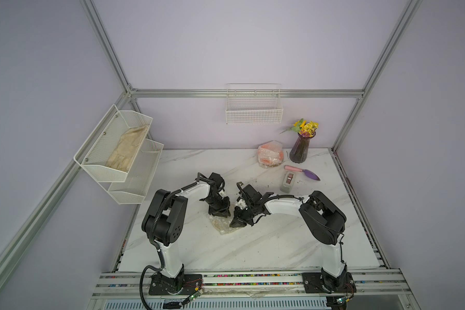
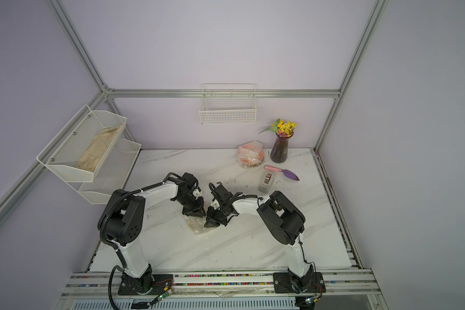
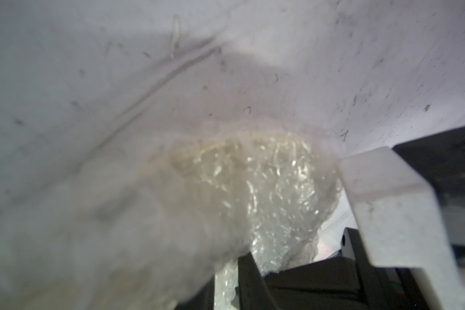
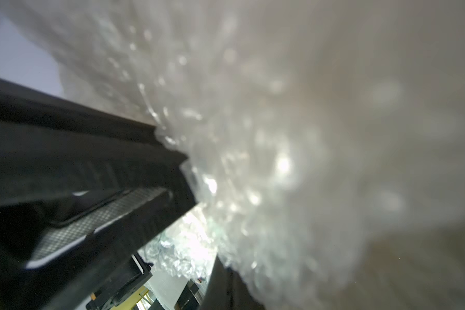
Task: Wrap dinner plates in bubble wrap
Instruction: Wrap the plate in the bubble wrap.
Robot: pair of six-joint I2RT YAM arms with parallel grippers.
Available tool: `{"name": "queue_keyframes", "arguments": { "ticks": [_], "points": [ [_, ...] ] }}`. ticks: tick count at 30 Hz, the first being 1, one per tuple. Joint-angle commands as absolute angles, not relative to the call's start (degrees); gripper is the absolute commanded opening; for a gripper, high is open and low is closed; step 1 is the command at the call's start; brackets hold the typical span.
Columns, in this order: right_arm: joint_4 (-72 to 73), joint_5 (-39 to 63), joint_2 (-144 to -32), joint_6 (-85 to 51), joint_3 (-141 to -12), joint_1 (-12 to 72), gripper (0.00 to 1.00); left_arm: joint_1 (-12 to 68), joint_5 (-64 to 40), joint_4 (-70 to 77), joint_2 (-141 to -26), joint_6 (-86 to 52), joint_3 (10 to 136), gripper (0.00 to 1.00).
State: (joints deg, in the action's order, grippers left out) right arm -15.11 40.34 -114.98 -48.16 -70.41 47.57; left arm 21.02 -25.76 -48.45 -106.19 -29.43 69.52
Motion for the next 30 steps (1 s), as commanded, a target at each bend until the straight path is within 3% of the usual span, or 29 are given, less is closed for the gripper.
{"name": "queue_keyframes", "arguments": {
  "ticks": [1, 4, 8, 14, 18, 25, 30],
  "points": [
    [-30.1, 35.9, -118.3, -44.0, -68.6, 48.2, 0.0, 20.0, -22.4, -52.4, -106.9, -27.5, 81.3, 0.22],
    [-31.7, 33.6, -118.4, -42.8, -68.9, 47.8, 0.0, 20.0, -25.7, -56.3, -112.7, -24.1, 87.2, 0.21],
    [-33.4, 30.2, -117.5, -41.3, -68.6, 45.9, 0.0, 20.0, -26.6, -56.7, -116.1, -21.3, 82.3, 0.15],
    [-38.4, 24.8, -117.8, -35.7, -72.2, 40.6, 0.0, 18.3, -23.8, -51.8, -110.9, -23.0, 67.8, 0.13],
    [-39.8, 23.4, -119.6, -33.5, -75.8, 38.1, 0.0, 16.7, -21.7, -49.9, -106.7, -25.7, 64.7, 0.13],
    [-39.6, 25.1, -119.8, -30.6, -78.7, 37.8, 0.0, 18.0, -20.7, -54.0, -102.5, -28.9, 75.0, 0.19],
    [-35.8, 26.9, -119.1, -33.7, -76.0, 37.8, 0.0, 26.1, -23.8, -57.7, -101.8, -31.1, 83.4, 0.25]
  ]
}}
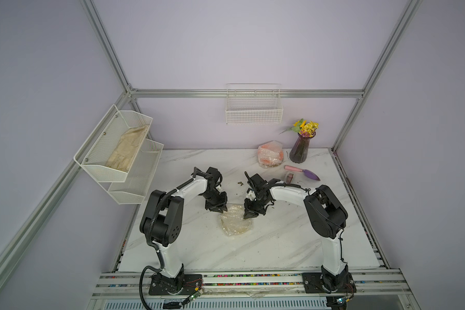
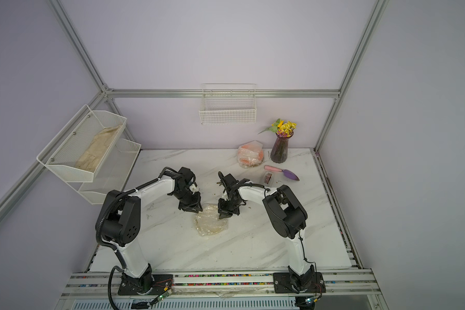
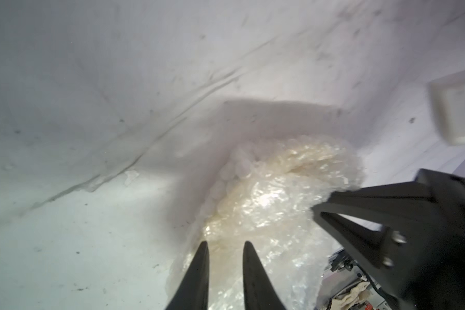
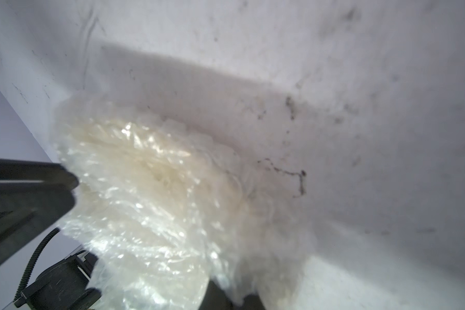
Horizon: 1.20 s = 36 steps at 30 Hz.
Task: Wrap dinner plates in bubble wrap
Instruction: Wrap the plate in the bubble wrap.
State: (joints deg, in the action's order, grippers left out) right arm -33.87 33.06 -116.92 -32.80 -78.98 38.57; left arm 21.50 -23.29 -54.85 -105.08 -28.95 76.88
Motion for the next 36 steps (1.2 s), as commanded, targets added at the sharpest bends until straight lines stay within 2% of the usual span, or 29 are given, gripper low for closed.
{"name": "queue_keyframes", "arguments": {
  "ticks": [1, 5, 9, 12, 18, 28, 32, 36],
  "points": [
    [-35.7, 26.8, -119.1, -33.9, -75.9, 37.8, 0.0, 27.6, -25.0, -57.6, -101.9, -31.4, 83.4, 0.25],
    [-35.6, 26.3, -119.3, -34.2, -76.0, 37.8, 0.0, 32.9, -32.0, -54.3, -101.4, -32.6, 78.5, 0.21],
    [-35.7, 26.3, -119.5, -34.3, -76.3, 37.8, 0.0, 33.4, -35.2, -49.9, -101.3, -32.6, 69.8, 0.17],
    [-35.8, 26.0, -119.1, -34.3, -76.0, 37.7, 0.0, 33.2, -31.8, -49.8, -101.9, -31.0, 66.1, 0.16],
    [-36.8, 25.2, -118.1, -34.1, -75.8, 37.8, 0.0, 30.1, -12.9, -52.1, -105.2, -32.9, 61.7, 0.12],
    [-28.0, 37.0, -113.1, -42.5, -72.1, 40.4, 0.0, 27.1, -20.3, -38.7, -107.6, -39.4, 55.7, 0.12],
    [-30.8, 33.2, -113.8, -41.7, -69.0, 41.0, 0.0, 26.7, -20.3, -37.9, -107.1, -40.6, 55.1, 0.12],
    [-33.2, 24.8, -116.2, -39.4, -67.9, 40.7, 0.0, 25.0, -18.7, -38.8, -103.9, -42.3, 54.7, 0.13]
  ]
}}
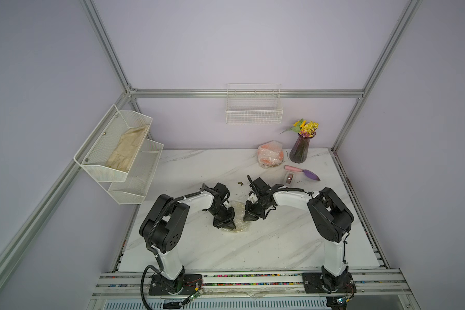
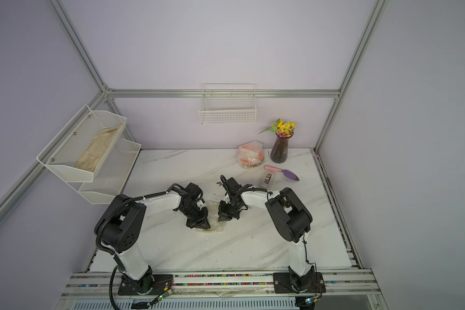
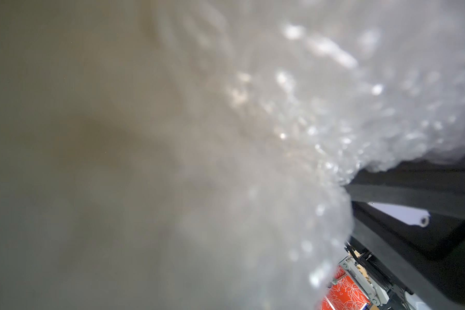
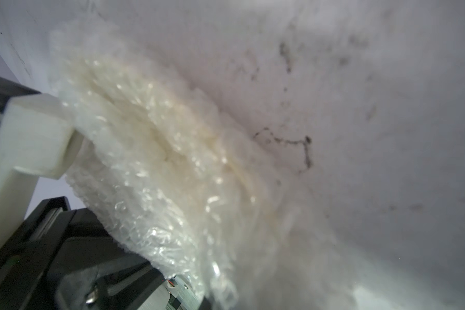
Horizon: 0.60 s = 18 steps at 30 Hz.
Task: Wrap dinner plates in bubble wrap
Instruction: Wrap the plate in the bubble wrap.
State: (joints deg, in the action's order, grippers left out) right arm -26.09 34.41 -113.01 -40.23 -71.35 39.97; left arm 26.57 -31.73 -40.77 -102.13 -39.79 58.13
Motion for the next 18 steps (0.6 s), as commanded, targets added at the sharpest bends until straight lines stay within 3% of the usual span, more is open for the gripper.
{"name": "queue_keyframes", "arguments": {
  "ticks": [1, 10, 18],
  "points": [
    [-32.9, 24.2, -116.6, -39.0, -67.5, 40.4, 0.0, 24.4, -17.5, -39.6, -102.5, -42.7, 55.0, 0.13],
    [-31.3, 23.4, -117.7, -37.3, -67.8, 40.1, 0.0, 24.4, -18.2, -49.6, -95.1, -41.6, 70.4, 0.19],
    [-30.8, 23.5, -117.6, -37.4, -67.7, 40.1, 0.0, 28.8, -22.6, -50.0, -104.1, -41.5, 82.6, 0.2]
  ]
}}
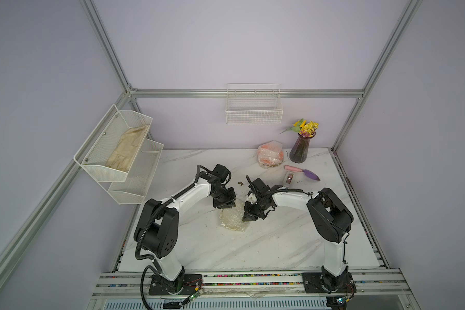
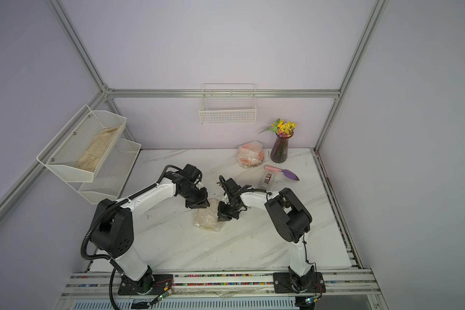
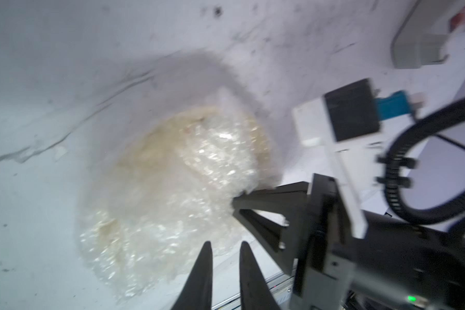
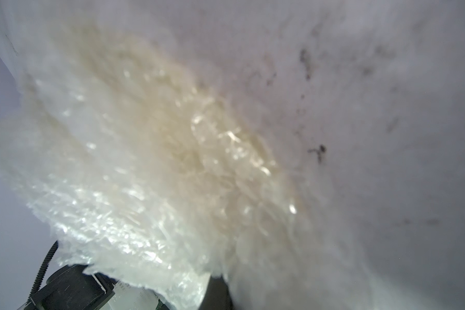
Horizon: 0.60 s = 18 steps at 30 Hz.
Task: Wrap dinner plates in bubble wrap
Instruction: Wrap the plate in the bubble wrap.
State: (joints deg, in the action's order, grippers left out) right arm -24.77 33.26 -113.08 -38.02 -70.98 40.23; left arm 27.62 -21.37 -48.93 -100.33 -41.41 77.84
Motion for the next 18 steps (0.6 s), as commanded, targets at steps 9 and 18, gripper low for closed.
{"name": "queue_keyframes", "arguments": {
  "ticks": [9, 18],
  "points": [
    [-31.4, 22.5, -116.7, -37.8, -68.0, 39.9, 0.0, 29.3, -16.0, -49.1, -109.7, -38.6, 75.3, 0.14],
    [-32.7, 23.2, -111.9, -37.9, -71.2, 38.4, 0.16, 26.0, -15.8, -43.8, -112.5, -37.2, 65.5, 0.11]
  ]
}}
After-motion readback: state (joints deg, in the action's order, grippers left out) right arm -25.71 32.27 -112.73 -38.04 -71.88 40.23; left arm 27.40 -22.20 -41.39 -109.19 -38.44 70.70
